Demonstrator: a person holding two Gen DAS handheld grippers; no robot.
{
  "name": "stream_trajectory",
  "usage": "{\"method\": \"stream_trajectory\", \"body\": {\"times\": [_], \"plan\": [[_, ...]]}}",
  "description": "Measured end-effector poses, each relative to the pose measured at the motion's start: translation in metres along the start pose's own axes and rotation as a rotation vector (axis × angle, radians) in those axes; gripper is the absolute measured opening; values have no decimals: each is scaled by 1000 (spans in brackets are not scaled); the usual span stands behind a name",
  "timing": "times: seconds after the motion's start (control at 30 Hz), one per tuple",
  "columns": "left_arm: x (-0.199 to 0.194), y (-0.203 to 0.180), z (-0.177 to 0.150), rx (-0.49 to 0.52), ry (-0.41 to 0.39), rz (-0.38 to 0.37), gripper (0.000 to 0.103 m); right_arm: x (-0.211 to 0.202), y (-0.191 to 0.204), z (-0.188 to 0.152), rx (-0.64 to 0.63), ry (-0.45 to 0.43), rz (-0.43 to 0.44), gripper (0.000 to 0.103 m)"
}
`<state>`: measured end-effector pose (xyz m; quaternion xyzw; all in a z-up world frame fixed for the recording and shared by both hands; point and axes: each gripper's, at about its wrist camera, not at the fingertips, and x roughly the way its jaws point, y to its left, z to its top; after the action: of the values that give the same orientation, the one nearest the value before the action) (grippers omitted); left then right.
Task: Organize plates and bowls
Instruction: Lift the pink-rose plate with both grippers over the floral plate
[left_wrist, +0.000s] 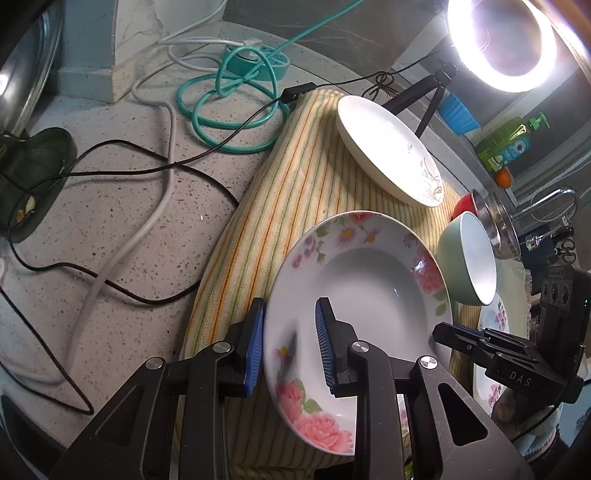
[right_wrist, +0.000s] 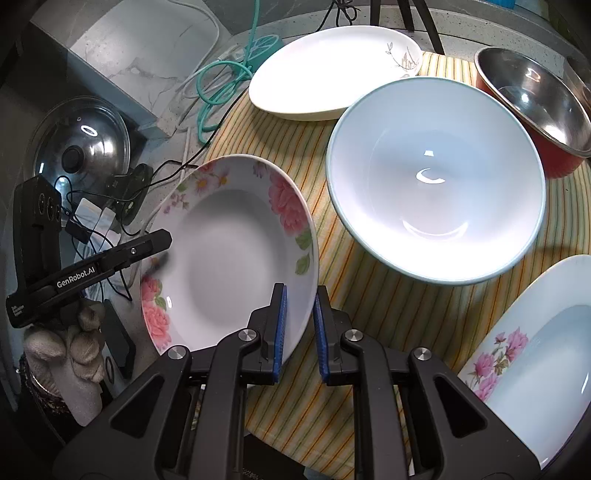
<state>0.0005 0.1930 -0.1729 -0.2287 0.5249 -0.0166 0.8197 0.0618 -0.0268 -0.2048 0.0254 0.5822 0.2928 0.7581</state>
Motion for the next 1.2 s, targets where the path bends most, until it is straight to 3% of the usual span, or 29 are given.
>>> {"method": "stream_trajectory", "body": {"times": [0.7,1.2], "plan": [[-37,-40,-20,14,-69,-16,25,-52,-10,-17,-12,-34,52,15],[-24,-122,-35,107,-45,-104,25,-118,-78,-40,66,-85,15,15]]}}
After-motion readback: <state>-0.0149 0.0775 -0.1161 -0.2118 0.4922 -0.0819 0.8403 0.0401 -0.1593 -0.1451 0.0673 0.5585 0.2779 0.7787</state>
